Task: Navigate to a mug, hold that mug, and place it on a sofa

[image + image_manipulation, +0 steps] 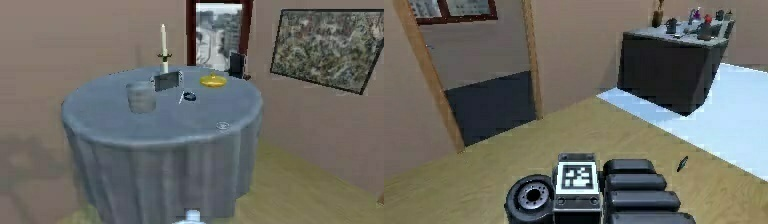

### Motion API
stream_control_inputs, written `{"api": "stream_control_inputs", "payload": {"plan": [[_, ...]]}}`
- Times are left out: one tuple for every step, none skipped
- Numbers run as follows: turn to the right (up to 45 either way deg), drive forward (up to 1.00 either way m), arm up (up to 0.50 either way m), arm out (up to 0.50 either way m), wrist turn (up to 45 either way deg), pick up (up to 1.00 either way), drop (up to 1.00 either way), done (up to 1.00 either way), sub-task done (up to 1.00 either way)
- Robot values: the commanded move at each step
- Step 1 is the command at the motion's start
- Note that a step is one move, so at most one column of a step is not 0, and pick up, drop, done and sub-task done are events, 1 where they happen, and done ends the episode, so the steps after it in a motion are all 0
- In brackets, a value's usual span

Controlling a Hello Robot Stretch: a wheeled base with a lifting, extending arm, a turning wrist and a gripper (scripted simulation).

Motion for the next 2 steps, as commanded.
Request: {"api": "stream_control_inputs", "payload": {"plan": [[-45.0,0.0,0.0,0.0,0.0,0.0,0.0,0.0,0.0],[-30.0,0.0,0.0,0.0,0.0,0.0,0.0,0.0,0.0]]}}
